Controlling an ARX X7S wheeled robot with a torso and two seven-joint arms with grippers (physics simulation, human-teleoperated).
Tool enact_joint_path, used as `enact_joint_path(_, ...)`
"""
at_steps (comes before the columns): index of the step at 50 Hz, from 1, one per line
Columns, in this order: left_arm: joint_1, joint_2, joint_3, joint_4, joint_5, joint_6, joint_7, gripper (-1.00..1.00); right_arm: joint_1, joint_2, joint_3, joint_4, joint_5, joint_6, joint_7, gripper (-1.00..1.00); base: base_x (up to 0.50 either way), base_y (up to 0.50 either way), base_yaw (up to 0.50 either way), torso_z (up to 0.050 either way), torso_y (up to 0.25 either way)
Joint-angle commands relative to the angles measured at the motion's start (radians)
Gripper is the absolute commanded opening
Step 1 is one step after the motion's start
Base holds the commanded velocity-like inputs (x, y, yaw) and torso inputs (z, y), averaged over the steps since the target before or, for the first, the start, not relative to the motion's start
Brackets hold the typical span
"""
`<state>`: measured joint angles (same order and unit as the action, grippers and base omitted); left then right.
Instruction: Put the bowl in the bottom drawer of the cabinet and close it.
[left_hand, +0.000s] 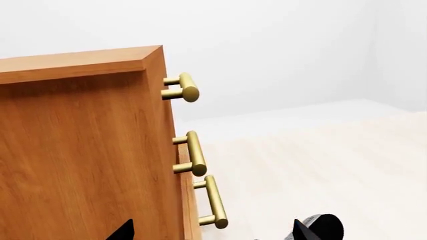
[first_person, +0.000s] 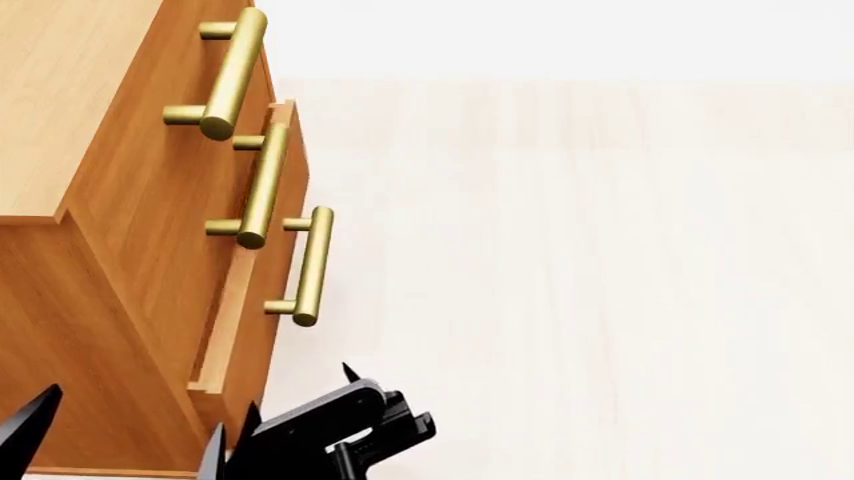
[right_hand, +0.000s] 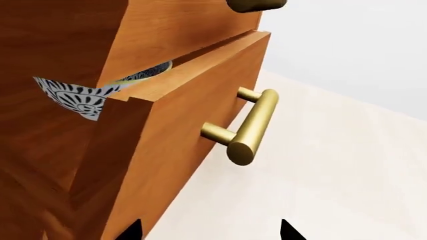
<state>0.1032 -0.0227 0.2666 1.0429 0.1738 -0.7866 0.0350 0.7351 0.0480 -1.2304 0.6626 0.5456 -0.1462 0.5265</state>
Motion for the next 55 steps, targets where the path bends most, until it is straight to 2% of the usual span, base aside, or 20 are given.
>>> enact_joint_path(1, 0.002, 0.021, -0.023, 0.004, 0.012, 0.01, 0.025, 1.0, 0.01, -0.044, -0.046, -0.006, 0.007, 0.008, -0.042, 1.0, 0.0, 0.0, 0.0, 0.0, 0.0)
enact_joint_path(27, 0.004, 0.021, -0.026, 0.004, 0.013, 0.014, 0.026, 1.0, 0.107, -0.048, -0.287, -0.039, 0.185, -0.049, 0.058, 1.0, 0.0, 0.0, 0.0, 0.0, 0.0)
enact_joint_path(43, 0.002, 0.021, -0.028, 0.004, 0.017, 0.01, 0.029, 1.0, 0.148, -0.048, -0.319, -0.12, 0.189, -0.001, 0.09, 1.0, 0.0, 0.0, 0.0, 0.0, 0.0)
enact_joint_path(55, 0.001, 0.021, -0.017, 0.004, 0.026, 0.007, 0.029, 1.0, 0.141, -0.048, -0.312, -0.073, 0.196, -0.022, 0.078, 1.0, 0.0, 0.0, 0.0, 0.0, 0.0)
